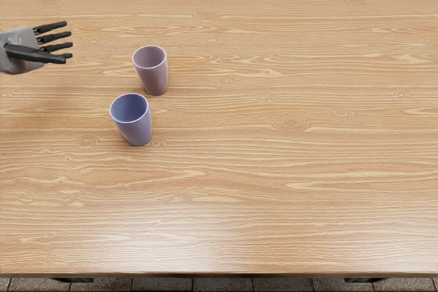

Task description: Pick up cup and place in cup with left hand

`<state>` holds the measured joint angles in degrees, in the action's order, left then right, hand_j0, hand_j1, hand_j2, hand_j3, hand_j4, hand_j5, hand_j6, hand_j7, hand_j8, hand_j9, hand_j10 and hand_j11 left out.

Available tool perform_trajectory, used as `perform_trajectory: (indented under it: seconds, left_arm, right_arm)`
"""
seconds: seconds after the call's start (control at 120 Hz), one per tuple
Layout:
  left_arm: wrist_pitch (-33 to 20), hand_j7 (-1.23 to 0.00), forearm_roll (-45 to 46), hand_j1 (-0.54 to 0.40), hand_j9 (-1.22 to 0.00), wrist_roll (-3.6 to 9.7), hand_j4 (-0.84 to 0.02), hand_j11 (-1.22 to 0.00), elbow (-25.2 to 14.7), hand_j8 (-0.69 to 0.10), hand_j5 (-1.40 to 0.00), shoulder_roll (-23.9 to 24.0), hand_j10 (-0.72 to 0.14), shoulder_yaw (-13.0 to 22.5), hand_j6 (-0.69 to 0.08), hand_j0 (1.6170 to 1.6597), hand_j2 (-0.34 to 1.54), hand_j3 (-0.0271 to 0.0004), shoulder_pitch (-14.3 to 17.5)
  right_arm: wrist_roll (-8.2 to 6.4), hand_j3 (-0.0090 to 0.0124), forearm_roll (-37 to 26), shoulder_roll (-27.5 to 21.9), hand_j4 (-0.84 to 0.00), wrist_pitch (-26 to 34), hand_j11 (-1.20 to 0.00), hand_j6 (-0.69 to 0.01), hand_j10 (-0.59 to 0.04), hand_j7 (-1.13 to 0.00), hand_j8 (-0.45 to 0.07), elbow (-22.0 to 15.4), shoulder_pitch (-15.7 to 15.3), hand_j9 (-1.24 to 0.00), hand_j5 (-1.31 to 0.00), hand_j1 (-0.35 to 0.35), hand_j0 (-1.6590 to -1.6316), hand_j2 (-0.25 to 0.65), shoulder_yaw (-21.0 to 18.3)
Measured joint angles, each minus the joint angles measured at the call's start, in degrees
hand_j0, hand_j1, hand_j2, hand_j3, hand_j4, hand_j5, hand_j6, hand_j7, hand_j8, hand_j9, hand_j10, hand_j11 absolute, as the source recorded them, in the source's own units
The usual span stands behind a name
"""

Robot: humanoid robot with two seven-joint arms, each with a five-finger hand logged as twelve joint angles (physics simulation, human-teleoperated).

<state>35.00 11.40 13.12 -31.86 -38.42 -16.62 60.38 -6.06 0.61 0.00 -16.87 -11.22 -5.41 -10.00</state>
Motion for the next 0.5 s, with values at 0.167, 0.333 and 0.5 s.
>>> perform_trajectory:
  seconds: [0.167, 0.333, 0.5]
  left_arm:
    - [0.0, 0.0, -0.5, 0.349, 0.0, 1.5, 0.0, 0.0, 0.0, 0.001, 0.0, -0.3, 0.001, 0.5, 0.001, 1.6574, 0.0, 0.0, 1.3]
    - [0.0, 0.0, -7.5, 0.349, 0.0, 5.08, 0.001, 0.0, 0.1, 0.001, 0.0, 2.9, 0.001, 0.6, 0.001, 1.6578, 0.0, 0.0, 5.4]
    - [0.0, 0.0, -16.3, 0.349, 0.0, 5.89, 0.0, 0.0, 0.1, 0.001, 0.0, 3.1, 0.001, 1.0, 0.001, 1.6579, 0.0, 0.0, 9.6]
  right_arm:
    - [0.0, 0.0, 0.1, 0.0, -0.011, 0.1, -0.01, -0.011, -0.011, -0.01, -0.011, 0.4, -0.3, -0.01, -0.01, -0.335, -1.6574, -0.002, 0.2]
    - [0.0, 0.0, 0.1, 0.0, -0.011, 0.1, -0.01, -0.011, -0.011, -0.01, -0.011, 0.5, -0.3, -0.01, -0.01, -0.335, -1.6578, -0.002, 0.2]
    - [0.0, 0.0, 0.1, 0.0, -0.011, 0.1, -0.01, -0.011, -0.011, -0.01, -0.011, 0.6, -0.3, -0.01, -0.01, -0.335, -1.6579, -0.002, 0.3]
